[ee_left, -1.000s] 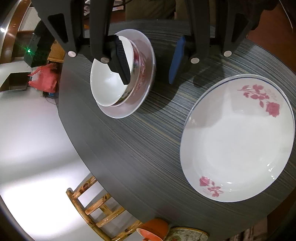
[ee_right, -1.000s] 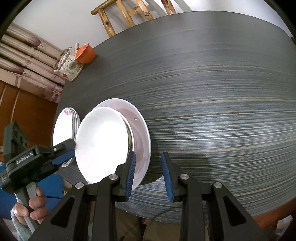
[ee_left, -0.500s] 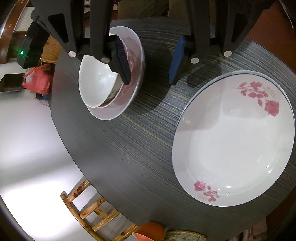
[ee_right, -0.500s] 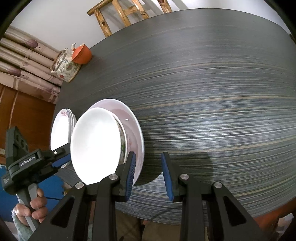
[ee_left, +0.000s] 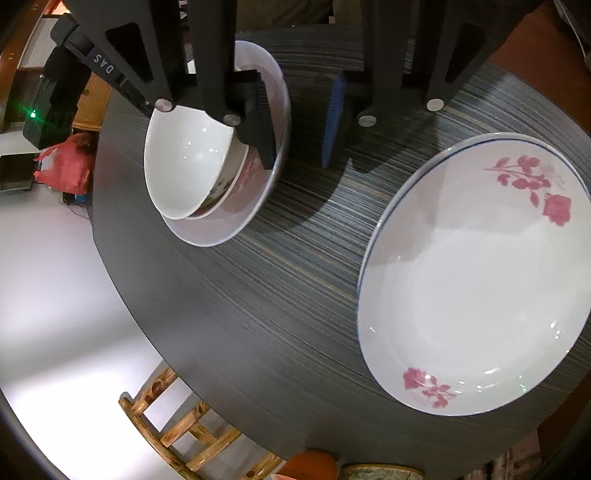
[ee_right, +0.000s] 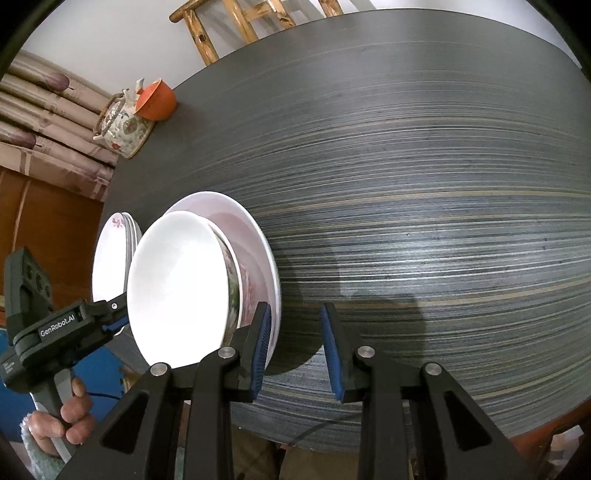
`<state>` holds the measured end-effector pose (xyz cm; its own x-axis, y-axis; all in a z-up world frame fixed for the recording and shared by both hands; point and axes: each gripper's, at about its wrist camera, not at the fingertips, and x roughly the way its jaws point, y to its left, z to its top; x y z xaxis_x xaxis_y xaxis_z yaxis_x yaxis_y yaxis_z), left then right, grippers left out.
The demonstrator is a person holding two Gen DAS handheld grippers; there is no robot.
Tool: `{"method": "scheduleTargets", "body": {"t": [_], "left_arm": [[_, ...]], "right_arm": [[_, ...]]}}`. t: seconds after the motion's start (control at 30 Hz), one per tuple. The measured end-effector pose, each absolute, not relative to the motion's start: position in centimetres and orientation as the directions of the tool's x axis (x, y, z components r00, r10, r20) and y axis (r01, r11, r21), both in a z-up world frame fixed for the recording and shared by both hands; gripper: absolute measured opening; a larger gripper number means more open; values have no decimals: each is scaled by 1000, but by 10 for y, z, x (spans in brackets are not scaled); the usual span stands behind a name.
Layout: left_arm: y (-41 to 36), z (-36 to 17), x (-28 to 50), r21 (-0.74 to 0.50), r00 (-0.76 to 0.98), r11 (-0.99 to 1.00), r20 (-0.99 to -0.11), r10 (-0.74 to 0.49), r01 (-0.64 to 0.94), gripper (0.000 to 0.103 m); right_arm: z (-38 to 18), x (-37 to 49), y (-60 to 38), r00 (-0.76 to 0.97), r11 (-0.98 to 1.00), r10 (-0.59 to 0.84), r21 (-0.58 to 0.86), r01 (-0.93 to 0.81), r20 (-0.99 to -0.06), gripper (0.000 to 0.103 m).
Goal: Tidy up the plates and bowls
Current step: 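Close the left tool on the large white plate rim, then carry the plate with its bowls using the left tool onto the flower plates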
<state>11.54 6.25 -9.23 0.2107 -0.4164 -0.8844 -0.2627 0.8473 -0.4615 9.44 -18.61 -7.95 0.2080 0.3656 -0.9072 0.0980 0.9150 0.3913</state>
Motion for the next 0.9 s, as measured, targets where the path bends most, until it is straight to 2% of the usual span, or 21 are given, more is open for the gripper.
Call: {"method": "scheduleTargets", "body": {"t": [0.23,0.47,0.9], "left_arm": [[59,-93,119,-482,212,842,-873,-439,-242,7],[58,-91,117,-470,220,853,-878,-426,-225,6],[57,-90,111,-456,243,864,-882,-405,-215,6]], "right_arm": [[-84,100,-184,208,907,388,412,86,-898,14],[-85,100,-178,211,904,400,422,65,-892,6],[-86,98,-183,224,893,418,443,79,-881,6]]}}
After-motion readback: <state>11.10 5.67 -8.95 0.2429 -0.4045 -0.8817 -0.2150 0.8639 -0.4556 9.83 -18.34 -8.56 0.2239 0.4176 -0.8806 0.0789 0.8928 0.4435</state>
